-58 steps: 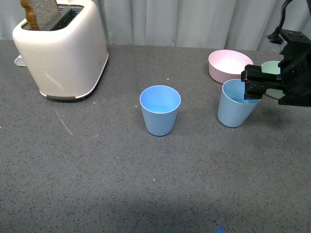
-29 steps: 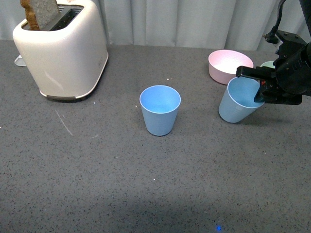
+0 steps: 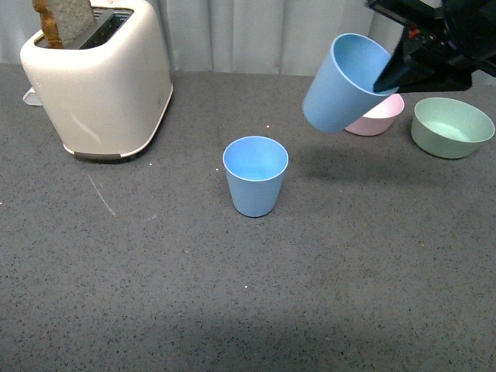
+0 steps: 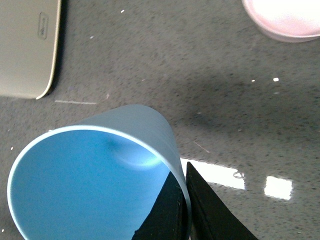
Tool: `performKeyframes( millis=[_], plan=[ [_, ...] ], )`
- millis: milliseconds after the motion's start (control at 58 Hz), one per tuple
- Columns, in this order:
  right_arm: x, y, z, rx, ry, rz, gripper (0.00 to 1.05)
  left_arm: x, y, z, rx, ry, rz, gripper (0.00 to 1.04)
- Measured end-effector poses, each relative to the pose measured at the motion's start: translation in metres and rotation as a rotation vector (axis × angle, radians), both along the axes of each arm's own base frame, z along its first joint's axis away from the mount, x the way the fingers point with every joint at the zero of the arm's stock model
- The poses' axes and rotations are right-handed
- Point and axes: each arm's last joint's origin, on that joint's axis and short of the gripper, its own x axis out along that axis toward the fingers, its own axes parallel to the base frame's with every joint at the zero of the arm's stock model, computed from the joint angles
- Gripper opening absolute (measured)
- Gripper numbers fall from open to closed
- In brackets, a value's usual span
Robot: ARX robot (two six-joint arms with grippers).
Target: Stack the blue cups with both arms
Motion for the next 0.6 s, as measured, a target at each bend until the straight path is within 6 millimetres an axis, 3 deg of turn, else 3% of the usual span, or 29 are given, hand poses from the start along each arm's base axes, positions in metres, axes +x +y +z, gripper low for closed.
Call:
performKeyframes(
  millis=[138,603],
  plan=[
    [-0.006,0.023,-0.002,0.003,0.015,0.064,0.01,0.0,0.0,0.0,0.0,0.0,0.0,0.98],
    [-0.01,0.052,-0.013,-0.001,0.033,0.137,0.01,0.0,0.0,0.0,0.0,0.0,0.0,0.98]
  ],
)
